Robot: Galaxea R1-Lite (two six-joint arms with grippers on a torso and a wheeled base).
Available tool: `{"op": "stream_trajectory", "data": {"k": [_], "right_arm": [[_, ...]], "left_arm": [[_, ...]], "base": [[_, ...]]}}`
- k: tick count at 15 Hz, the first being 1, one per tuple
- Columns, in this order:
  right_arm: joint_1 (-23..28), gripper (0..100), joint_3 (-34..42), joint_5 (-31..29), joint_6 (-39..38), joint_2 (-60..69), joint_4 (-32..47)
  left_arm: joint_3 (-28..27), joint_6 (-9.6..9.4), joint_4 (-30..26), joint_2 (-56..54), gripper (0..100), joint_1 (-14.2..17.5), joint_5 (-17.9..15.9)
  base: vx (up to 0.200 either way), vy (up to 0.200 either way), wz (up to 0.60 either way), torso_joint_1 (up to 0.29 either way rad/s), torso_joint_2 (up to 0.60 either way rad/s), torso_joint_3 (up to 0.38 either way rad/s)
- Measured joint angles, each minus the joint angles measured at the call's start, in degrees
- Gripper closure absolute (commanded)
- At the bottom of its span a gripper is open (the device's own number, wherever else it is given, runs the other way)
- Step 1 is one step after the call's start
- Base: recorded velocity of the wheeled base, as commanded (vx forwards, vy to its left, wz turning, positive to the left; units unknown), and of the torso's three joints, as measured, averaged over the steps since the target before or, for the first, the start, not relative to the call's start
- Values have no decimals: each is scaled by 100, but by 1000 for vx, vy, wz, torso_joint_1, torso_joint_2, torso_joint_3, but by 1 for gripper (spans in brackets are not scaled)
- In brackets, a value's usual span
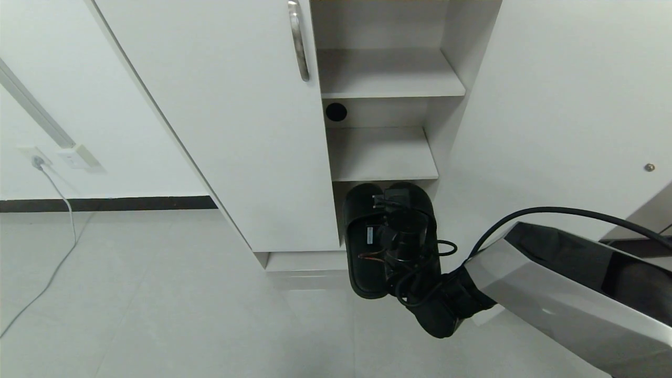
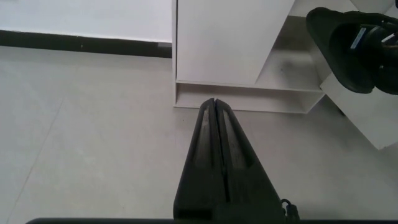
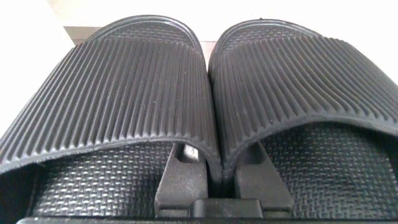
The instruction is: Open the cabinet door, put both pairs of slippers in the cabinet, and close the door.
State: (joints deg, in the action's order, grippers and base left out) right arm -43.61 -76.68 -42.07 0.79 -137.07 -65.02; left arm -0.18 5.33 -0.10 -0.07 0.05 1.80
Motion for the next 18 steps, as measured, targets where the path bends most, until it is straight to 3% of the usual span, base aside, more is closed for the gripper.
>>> {"op": "stream_trajectory", "data": {"k": [5,18], "right_arm": [[52,100,-110,13,22,2,-17],[94,100,-24,-10,104,121,-6]], "left_arm": [[0,0,0,0,100,2,-4],[0,6,0,0,100,5,-6]], "base": [[0,0,0,0,0,0],[200,0,0,2,3,3]]}}
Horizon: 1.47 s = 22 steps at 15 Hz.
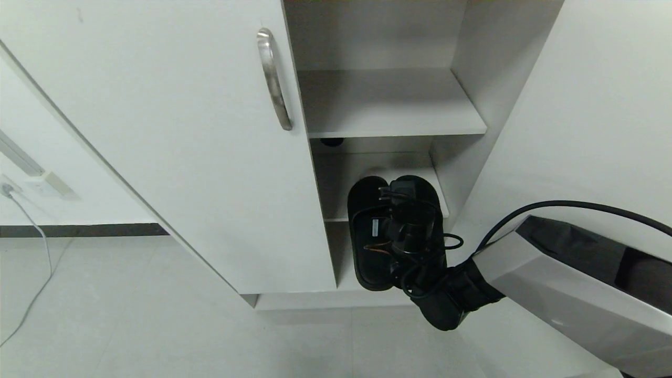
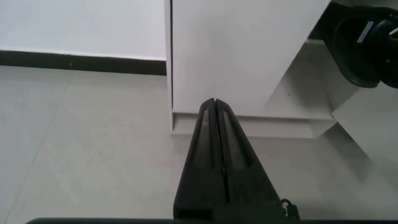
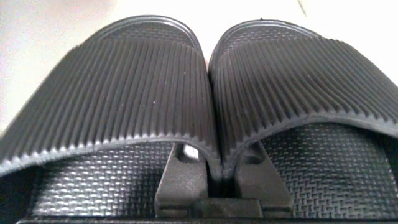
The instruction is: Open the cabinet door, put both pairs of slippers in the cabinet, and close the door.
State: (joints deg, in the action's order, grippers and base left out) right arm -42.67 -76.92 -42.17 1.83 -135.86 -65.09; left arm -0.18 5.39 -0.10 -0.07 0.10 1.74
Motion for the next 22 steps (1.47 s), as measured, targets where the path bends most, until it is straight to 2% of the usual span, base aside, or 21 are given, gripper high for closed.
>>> {"op": "stream_trajectory", "data": {"k": [3,6,17,20,22], "right_arm": [[-11,100,20,32,13,-27,74],[41,100,-266,57,46,-138,339],[411,100,-2900,104,35,-857,2253],[507,100,-3589,108,33,-1108,2512],[555,100,-3719,126,35,-1201,2560]], "left_arm": [[0,22,-11,0,100,-2,15],[0,22,0,0,100,-2,15],[0,49,0,0,100,-2,15],[0,49,0,0,100,-5,17],[0,49,0,0,100,-2,17]], "base": [[0,0,0,0,0,0],[0,0,0,0,0,0],[0,0,0,0,0,0],[0,0,0,0,0,0],[0,0,0,0,0,0]]}}
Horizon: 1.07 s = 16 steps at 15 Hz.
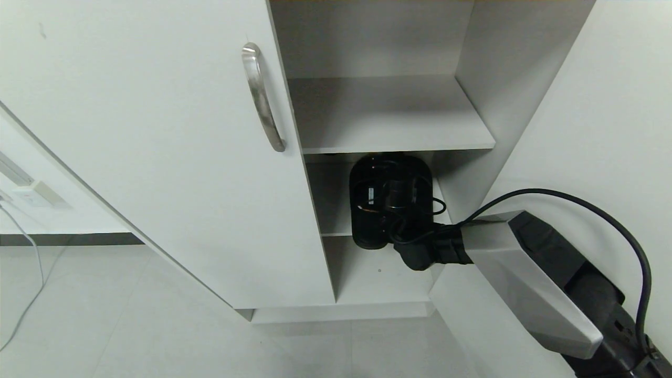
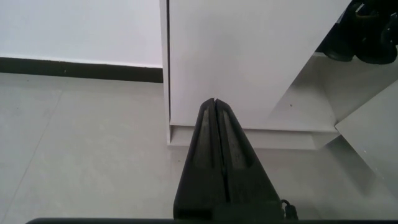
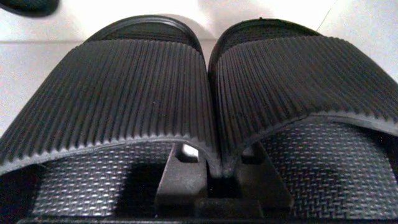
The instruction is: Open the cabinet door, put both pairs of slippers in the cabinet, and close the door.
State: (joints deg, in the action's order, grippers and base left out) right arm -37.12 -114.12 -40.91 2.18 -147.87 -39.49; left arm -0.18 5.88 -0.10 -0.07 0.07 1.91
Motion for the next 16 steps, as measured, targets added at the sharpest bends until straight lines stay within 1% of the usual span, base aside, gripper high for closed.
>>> {"op": "stream_trajectory", "data": {"k": [7,8,13,16], "right_arm": [[52,100,-49,40,-2,-89,210],[60,0,-49,49,-2,-95,210],[46,0,-38,49,0,-89,191],[-24,0,312,49,-13,52,119]], "left_arm": [[0,0,2,0,100,-2,0],[0,0,0,0,100,0,-2],[0,0,0,0,100,0,0],[0,0,0,0,100,0,0]], "base": [[0,0,0,0,0,0],[0,0,0,0,0,0],[0,0,0,0,0,0],[0,0,0,0,0,0]]}}
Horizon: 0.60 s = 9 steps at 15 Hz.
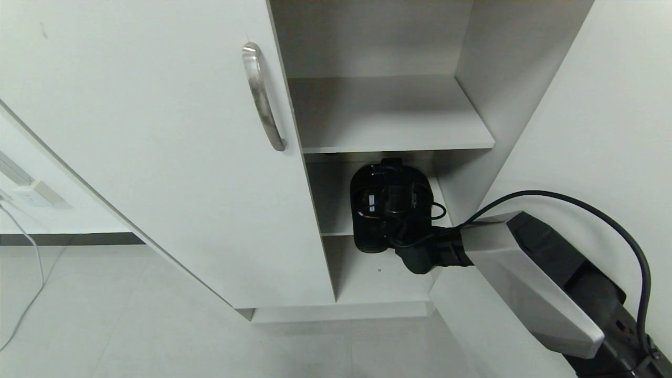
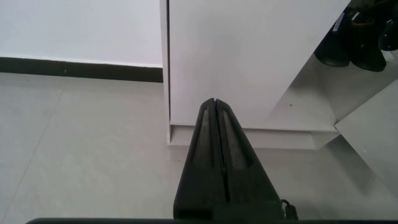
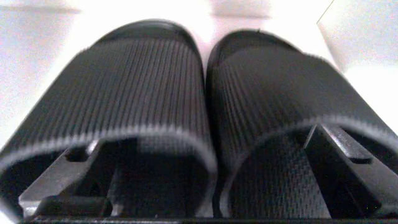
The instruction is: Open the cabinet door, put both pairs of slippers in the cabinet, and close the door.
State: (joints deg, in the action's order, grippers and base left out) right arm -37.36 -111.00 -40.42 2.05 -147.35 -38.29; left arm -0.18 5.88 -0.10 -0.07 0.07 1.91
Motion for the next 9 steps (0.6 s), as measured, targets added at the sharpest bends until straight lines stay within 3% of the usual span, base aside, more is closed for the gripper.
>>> {"op": "stream_trajectory", "data": {"k": [4,9], "right_arm": [[-111,0,1147,-5,0,499,-497],[-414,0,3388,77,-5,1537,-1684]], "left_arm": [[0,0,0,0,100,0,0],[0,-7,0,0,100,0,-2]], "base": [[0,0,0,0,0,0],[0,0,0,0,0,0]]}}
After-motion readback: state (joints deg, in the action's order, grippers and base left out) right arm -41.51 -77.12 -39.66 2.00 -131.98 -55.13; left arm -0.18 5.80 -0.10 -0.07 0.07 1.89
